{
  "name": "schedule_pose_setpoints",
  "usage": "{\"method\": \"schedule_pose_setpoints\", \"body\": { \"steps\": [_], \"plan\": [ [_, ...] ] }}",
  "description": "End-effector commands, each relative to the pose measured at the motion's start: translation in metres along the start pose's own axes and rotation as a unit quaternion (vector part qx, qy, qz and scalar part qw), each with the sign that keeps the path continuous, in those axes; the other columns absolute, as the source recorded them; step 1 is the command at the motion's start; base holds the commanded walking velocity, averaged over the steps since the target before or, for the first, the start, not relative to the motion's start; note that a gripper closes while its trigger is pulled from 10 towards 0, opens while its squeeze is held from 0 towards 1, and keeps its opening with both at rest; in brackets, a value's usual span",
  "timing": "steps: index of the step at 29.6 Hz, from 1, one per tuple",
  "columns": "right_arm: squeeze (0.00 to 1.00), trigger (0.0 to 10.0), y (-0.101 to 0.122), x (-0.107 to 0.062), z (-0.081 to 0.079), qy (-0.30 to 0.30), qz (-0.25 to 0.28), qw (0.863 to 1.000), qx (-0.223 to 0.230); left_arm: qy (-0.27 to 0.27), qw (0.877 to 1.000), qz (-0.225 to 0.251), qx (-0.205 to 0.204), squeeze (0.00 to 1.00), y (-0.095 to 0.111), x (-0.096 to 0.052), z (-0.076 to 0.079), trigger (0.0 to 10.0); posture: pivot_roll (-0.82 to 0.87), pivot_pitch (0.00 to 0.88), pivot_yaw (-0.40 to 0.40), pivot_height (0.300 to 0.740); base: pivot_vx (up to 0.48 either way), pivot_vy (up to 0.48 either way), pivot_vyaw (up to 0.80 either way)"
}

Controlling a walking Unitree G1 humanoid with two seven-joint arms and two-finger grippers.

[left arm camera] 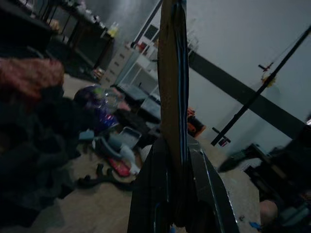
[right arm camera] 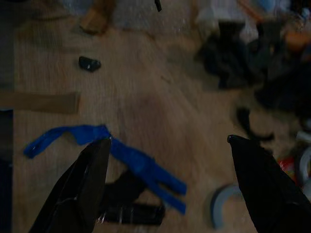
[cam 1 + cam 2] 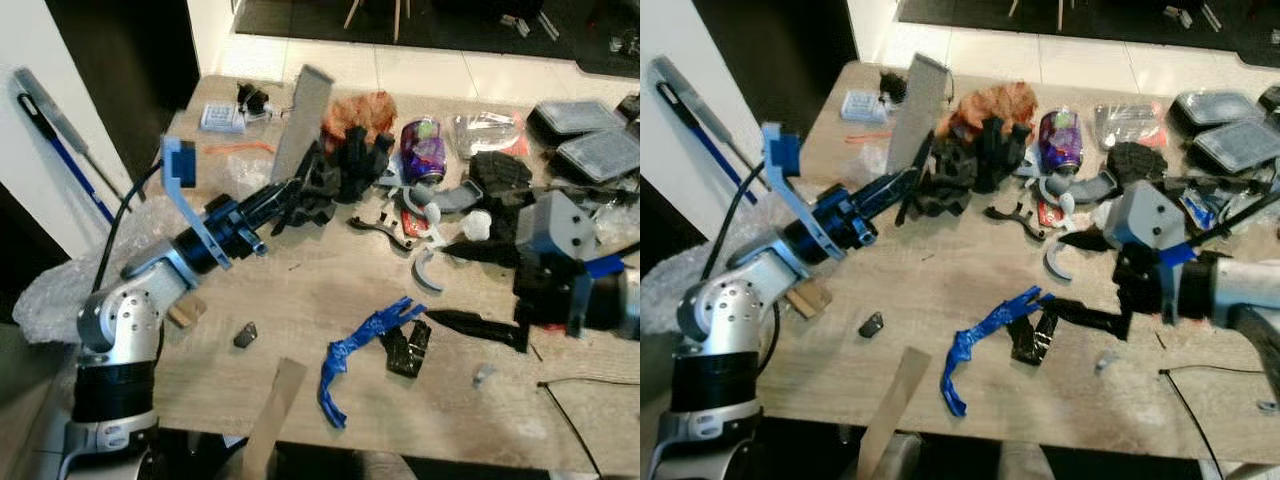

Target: Picking trash to rubbish bin

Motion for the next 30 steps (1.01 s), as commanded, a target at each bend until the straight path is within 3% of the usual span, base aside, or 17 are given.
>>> {"method": "schedule_pose_setpoints", "body": {
  "steps": [1, 4, 8, 12, 14, 21, 27, 30],
  "plan": [
    [0.0, 10.0, -0.003, 0.007, 0.002, 0.006, -0.002, 1.0, -0.005, -0.011, 1.0, 0.0, 0.004, 0.0, 0.004, -0.003, 0.003, 10.0, -0.11, 0.0, -0.023, 0.74, 0.0, 0.0, 0.0],
    [0.0, 10.0, -0.002, 0.024, 0.011, 0.003, 0.019, 1.0, -0.018, -0.014, 1.0, -0.006, 0.011, 0.0, 0.006, -0.001, -0.001, 10.0, -0.08, 0.0, -0.007, 0.74, 0.0, 0.0, 0.0],
    [0.0, 10.0, 0.001, 0.033, 0.016, -0.013, 0.038, 0.999, -0.026, -0.015, 1.0, -0.006, 0.012, 0.0, 0.008, 0.0, -0.001, 10.0, -0.08, 0.0, 0.012, 0.74, 0.0, 0.0, 0.0],
    [0.0, 10.0, 0.016, 0.071, 0.024, -0.075, 0.136, 0.988, 0.006, 0.01, 0.999, -0.018, 0.031, 0.0, 0.002, 0.001, -0.007, 10.0, -0.04, 0.0, -0.014, 0.74, 0.0, 0.0, 0.0],
    [0.0, 10.0, 0.012, 0.091, 0.017, -0.091, 0.161, 0.982, 0.036, 0.056, 0.998, -0.019, 0.034, 0.0, -0.006, -0.008, -0.015, 10.0, -0.02, 0.0, -0.008, 0.74, 0.0, 0.0, 0.0],
    [0.0, 10.0, -0.007, 0.11, 0.02, -0.124, 0.172, 0.974, 0.082, 0.138, 0.989, -0.035, 0.037, 0.0, -0.028, -0.033, -0.025, 10.0, 0.0, 0.0, -0.005, 0.74, 0.0, 0.0, 0.0],
    [0.0, 10.0, -0.011, 0.111, 0.031, -0.16, 0.181, 0.966, 0.087, 0.16, 0.986, -0.022, 0.031, 0.0, -0.032, -0.025, -0.035, 10.0, -0.02, 0.0, -0.006, 0.74, -0.127, 0.0, 0.0],
    [0.0, 10.0, -0.017, 0.115, 0.031, -0.176, 0.18, 0.964, 0.091, 0.163, 0.986, -0.013, 0.037, 0.0, -0.033, -0.014, -0.036, 10.0, -0.01, 0.0, -0.004, 0.74, -0.283, 0.0, 0.0]
  ]
}}
Point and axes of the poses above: a point about 5 cm out from each wrist's last joint towards the gripper, its own x axis pointing out of the wrist towards the gripper, its own y axis along the axis of the wrist's last joint, z = x × y, the point moved 3 cm from there along x, pointing out of the wrist towards the gripper, and after that the axes turned 8 degrees about x, right-handed, at the moved point
